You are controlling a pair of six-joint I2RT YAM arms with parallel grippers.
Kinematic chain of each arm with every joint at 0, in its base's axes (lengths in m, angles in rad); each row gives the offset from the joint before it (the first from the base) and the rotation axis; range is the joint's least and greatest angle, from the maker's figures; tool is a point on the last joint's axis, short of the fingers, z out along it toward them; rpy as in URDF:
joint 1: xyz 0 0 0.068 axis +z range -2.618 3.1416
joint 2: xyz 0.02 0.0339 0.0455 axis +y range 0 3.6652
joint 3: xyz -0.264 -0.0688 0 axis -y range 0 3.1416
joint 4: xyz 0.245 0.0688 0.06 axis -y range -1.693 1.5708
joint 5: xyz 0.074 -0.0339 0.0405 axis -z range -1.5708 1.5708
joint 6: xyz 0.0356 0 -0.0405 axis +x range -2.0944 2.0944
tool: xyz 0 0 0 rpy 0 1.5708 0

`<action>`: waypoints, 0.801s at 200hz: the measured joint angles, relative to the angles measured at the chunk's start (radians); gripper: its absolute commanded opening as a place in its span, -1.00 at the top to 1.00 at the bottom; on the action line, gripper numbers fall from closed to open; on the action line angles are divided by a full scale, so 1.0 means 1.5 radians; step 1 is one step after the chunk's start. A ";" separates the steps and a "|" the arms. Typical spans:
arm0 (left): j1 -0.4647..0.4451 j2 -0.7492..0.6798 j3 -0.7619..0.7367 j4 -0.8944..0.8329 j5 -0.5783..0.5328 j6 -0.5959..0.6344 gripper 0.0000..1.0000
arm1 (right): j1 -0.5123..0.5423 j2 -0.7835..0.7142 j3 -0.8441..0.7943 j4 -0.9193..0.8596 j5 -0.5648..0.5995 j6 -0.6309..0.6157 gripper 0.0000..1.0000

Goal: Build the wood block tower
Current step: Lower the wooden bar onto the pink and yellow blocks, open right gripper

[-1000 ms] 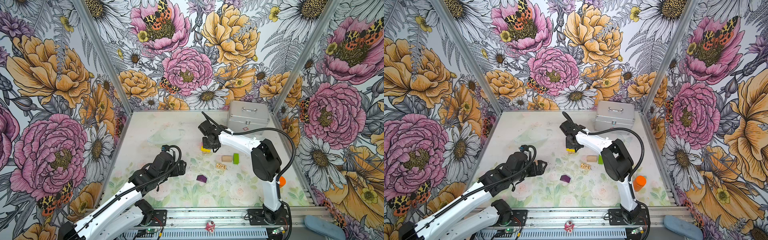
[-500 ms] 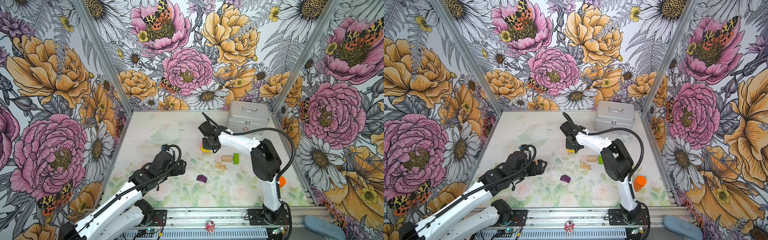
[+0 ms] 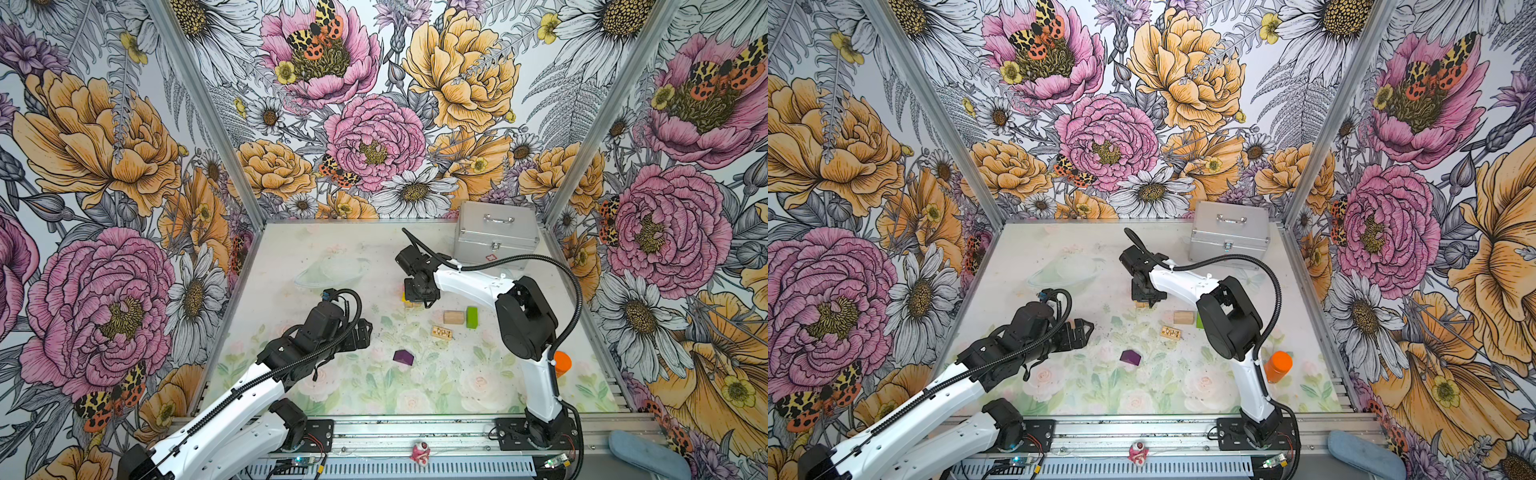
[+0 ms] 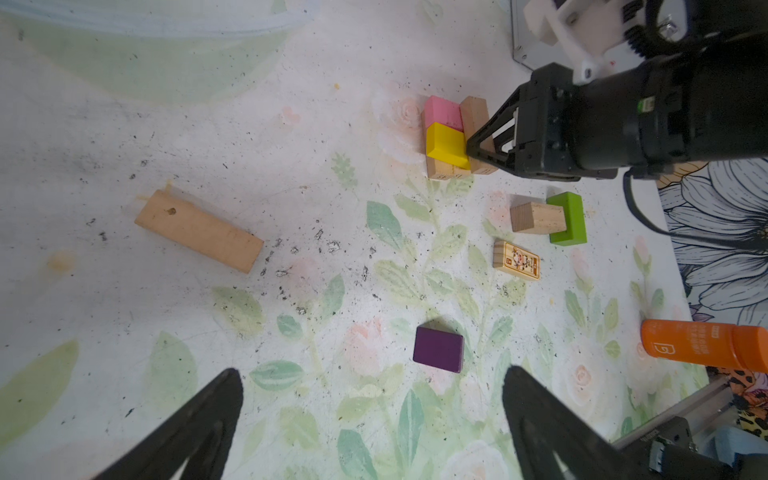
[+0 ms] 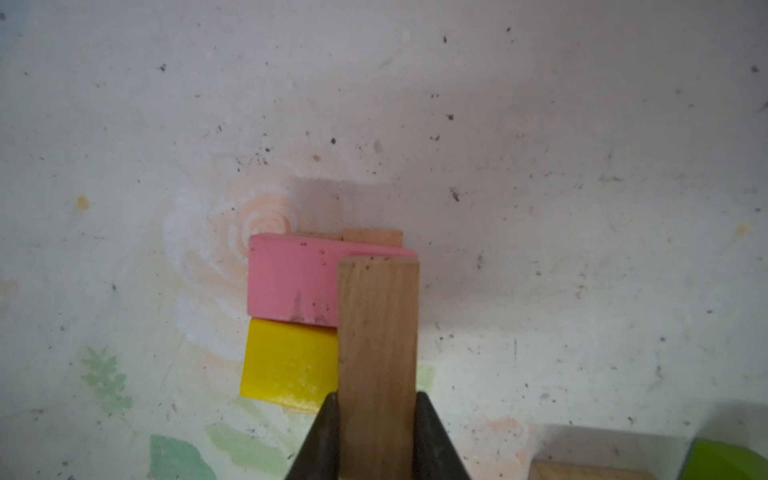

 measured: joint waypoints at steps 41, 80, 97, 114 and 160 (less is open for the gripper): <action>0.006 0.000 0.000 0.007 0.004 0.003 -0.98 | 0.000 0.000 0.000 0.000 0.000 0.000 0.75; 0.006 0.000 0.000 0.009 0.005 0.005 -0.97 | 0.000 0.007 0.005 0.003 -0.001 0.000 0.74; 0.006 0.000 0.000 0.009 0.005 0.005 -0.98 | 0.000 0.007 0.006 0.005 -0.002 0.000 0.73; 0.007 0.000 0.000 0.009 0.006 0.005 -0.98 | 0.000 0.007 0.006 0.005 -0.002 0.000 0.72; 0.008 0.000 0.000 0.009 0.006 0.005 -0.98 | 0.000 0.008 0.007 0.005 -0.006 0.000 0.52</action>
